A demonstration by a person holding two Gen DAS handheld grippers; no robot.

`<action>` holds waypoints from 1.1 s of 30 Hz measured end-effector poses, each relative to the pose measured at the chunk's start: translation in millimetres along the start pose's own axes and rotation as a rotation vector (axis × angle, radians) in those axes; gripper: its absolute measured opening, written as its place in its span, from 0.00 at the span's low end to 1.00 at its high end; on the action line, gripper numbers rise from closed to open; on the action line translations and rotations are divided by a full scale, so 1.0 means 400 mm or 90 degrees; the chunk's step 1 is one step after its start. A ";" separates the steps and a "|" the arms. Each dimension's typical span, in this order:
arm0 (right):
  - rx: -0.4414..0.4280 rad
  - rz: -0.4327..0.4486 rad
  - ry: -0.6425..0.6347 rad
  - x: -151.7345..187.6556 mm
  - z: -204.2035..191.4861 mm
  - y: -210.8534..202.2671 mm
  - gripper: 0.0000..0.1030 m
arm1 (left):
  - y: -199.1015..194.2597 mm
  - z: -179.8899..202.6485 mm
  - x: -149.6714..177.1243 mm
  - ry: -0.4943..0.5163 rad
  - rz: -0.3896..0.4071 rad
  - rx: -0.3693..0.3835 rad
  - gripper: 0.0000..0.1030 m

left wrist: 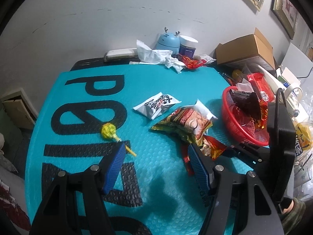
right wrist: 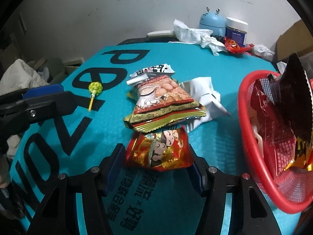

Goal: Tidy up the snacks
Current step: 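Grasp the brown cereal bag with the left tool while the right tool grasps the red cartoon packet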

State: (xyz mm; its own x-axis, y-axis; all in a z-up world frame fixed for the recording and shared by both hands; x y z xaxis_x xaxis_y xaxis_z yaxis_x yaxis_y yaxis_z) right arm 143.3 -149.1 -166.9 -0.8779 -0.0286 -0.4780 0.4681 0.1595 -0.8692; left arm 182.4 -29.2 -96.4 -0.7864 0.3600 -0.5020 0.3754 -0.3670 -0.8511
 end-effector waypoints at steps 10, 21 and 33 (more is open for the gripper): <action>-0.013 0.023 -0.003 0.002 0.006 -0.037 0.37 | 0.014 0.021 -0.029 0.005 -0.005 0.012 0.63; -0.011 0.074 -0.022 -0.006 0.008 -0.164 0.37 | -0.002 0.038 -0.058 -0.016 0.008 0.023 0.63; 0.069 0.137 -0.014 -0.086 0.087 -0.237 0.37 | 0.042 0.076 -0.133 -0.039 -0.025 0.006 0.63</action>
Point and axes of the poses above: each gripper's, at about its wrist camera, not at the fingertips, and y roughly the way its jaws point, z to its right, x to its underside, the point moved 4 cm from there along y, roughly the way its jaws point, and after that the axes turned 10 degrees about -z, right-handed, at the moved point
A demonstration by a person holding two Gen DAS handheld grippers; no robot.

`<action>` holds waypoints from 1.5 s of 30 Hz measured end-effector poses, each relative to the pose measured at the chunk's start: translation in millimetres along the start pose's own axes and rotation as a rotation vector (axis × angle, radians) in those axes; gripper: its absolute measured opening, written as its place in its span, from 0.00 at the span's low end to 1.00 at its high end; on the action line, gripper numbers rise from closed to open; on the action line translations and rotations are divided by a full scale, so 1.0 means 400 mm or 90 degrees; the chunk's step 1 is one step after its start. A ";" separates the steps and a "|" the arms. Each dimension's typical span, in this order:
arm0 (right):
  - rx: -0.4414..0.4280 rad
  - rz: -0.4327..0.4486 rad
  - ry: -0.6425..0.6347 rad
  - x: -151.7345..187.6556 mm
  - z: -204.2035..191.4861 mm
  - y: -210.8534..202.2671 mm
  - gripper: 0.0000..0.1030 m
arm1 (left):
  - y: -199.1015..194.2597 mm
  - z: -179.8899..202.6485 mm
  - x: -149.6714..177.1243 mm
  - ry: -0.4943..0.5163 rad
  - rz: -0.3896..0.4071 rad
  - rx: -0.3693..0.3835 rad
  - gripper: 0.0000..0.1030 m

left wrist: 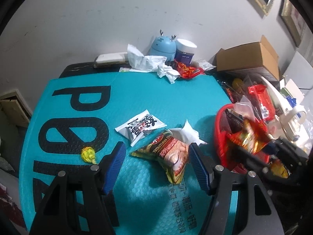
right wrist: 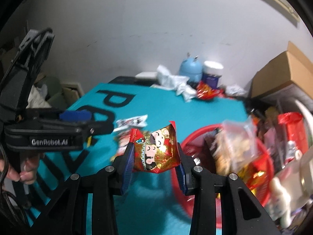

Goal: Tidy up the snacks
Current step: 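Grasp the brown cereal bag with the left tool while the right tool grasps the red cartoon packet, then lift the cereal bag and cartoon packet and carry them over the red basket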

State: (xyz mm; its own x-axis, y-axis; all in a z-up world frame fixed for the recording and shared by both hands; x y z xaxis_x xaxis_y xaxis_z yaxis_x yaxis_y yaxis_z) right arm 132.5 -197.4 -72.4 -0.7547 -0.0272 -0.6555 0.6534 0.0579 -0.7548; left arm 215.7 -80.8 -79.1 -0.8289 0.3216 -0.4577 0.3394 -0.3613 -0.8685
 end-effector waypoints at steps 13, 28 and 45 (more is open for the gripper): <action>-0.003 0.008 0.032 -0.013 0.058 0.030 0.37 | 0.155 -0.004 -0.020 -0.059 -0.070 -0.031 0.63; -0.005 0.001 0.041 0.001 0.055 0.016 0.37 | 0.207 0.028 0.025 -0.054 -0.148 0.014 0.64; -0.027 -0.021 0.039 0.079 0.016 -0.041 0.37 | 0.100 0.044 0.163 -0.002 -0.111 0.026 0.40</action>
Point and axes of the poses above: each gripper's, at about its wrist camera, not at the fingertips, and y roughly the way its jaws point, z to its right, x to its underside, the point moved 4 cm from there along y, roughly the way its jaws point, and after that the axes turned 10 degrees about -z, right-handed, at the moved point
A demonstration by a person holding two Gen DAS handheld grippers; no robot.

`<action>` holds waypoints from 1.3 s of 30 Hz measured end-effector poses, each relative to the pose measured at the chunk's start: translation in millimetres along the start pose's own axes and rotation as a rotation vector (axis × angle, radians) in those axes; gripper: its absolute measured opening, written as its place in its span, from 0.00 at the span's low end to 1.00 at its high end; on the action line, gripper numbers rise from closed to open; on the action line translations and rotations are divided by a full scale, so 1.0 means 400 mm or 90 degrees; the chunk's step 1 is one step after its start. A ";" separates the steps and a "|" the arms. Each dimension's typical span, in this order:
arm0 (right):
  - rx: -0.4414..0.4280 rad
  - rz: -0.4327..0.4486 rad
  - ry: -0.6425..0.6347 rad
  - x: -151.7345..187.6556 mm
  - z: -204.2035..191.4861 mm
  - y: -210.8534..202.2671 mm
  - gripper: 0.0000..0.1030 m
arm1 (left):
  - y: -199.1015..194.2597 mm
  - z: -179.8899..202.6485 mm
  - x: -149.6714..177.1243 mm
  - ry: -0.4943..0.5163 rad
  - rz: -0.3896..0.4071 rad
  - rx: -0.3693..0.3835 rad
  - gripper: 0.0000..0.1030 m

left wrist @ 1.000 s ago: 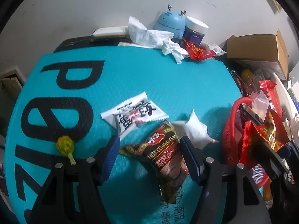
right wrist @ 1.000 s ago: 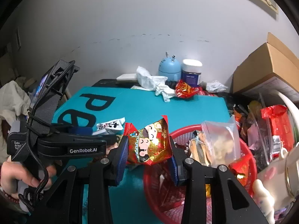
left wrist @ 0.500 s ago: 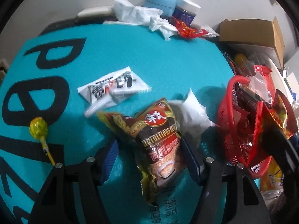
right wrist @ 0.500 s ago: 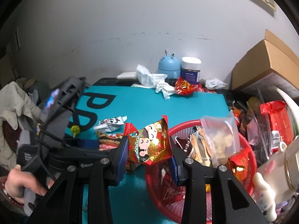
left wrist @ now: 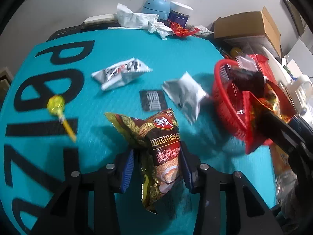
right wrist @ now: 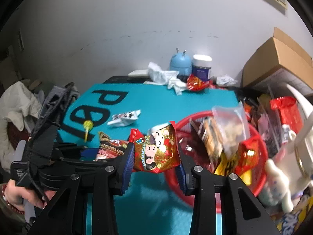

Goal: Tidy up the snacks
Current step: 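Lift the cereal bag and cartoon packet and carry them over the red basket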

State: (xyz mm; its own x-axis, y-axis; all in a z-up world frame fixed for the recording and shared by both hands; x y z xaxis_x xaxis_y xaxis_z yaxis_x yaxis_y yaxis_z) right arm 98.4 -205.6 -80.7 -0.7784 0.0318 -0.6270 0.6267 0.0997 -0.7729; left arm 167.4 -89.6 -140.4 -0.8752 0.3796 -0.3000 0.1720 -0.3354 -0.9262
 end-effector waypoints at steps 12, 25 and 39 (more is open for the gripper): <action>-0.041 -0.038 -0.015 0.106 -0.072 -0.020 0.37 | -0.060 0.021 0.155 0.019 0.004 -0.033 0.40; -0.070 -0.104 -0.035 0.197 -0.107 0.011 0.37 | -0.069 0.027 0.262 0.018 -0.038 -0.022 0.43; -0.065 -0.137 -0.030 0.235 -0.084 0.041 0.37 | -0.026 0.073 0.274 0.039 0.010 -0.087 0.52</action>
Point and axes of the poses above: each gripper's, at about its wrist camera, not at the fingertips, and y roughly the way its jaws point, z to its right, x to its underside, the point moved 4 cm from there along y, roughly the way its jaws point, and after that the axes turned 10 degrees about -z, right-handed, at the moved point
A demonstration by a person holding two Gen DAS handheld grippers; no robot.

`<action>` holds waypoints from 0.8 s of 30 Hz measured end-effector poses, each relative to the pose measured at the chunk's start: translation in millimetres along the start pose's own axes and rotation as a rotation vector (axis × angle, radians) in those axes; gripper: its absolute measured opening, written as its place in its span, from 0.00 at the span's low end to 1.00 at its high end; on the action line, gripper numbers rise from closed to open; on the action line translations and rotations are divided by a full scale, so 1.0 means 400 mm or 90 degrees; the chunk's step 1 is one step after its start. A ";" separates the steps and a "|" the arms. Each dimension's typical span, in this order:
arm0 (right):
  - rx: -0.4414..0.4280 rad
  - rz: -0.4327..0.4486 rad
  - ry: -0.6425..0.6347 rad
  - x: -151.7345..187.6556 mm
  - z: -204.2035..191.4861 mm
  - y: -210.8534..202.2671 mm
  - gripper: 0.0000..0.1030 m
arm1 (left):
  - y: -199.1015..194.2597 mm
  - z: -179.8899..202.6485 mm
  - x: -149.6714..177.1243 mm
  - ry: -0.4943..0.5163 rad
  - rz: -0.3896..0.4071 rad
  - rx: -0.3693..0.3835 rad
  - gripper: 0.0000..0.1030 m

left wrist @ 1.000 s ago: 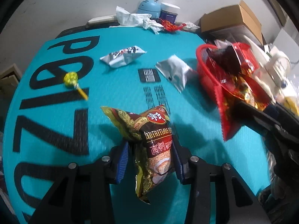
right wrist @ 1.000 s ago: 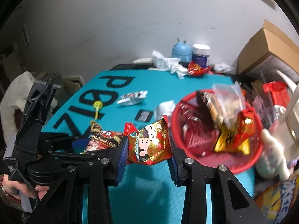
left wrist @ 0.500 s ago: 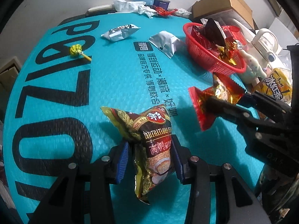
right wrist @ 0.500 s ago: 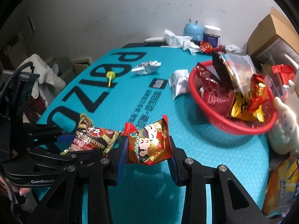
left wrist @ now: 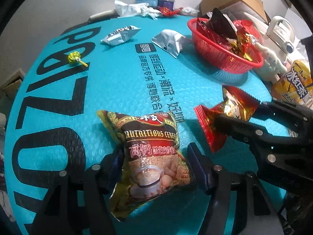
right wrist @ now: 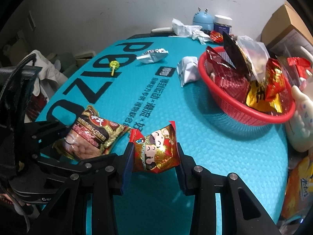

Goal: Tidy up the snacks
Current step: 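Lift the cereal bag and cartoon packet and carry them over the red basket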

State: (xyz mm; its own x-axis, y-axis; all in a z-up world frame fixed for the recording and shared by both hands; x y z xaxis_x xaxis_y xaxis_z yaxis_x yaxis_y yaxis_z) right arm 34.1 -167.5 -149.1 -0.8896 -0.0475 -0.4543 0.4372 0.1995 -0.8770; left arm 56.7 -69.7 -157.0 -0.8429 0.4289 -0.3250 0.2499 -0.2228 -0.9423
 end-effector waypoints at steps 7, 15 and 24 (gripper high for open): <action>-0.016 -0.007 0.006 0.022 0.000 0.003 0.37 | -0.020 -0.022 0.013 -0.026 0.020 0.031 0.43; -0.031 0.001 0.002 0.032 -0.016 -0.011 0.37 | -0.044 -0.013 0.045 -0.050 0.011 0.078 0.42; -0.009 0.040 0.012 0.037 -0.001 -0.083 0.37 | -0.120 0.005 0.020 -0.042 0.053 0.108 0.42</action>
State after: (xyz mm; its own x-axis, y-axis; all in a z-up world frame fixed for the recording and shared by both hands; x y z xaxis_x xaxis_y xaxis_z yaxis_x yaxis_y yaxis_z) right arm 6.3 -174.3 -126.8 -0.8631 -0.0156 -0.5049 0.4901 0.2158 -0.8445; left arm 36.9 -57.4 -114.0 -0.8530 0.3463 -0.3904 0.2408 -0.4026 -0.8832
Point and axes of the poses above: each gripper's, at about its wrist camera, not at the fingertips, and y roughly the way its jaws point, z to its right, x to its underside, the point moved 4 cm from there along y, roughly the way its jaws point, and after that the axes turned 10 degrees about -z, right-handed, at the moved point
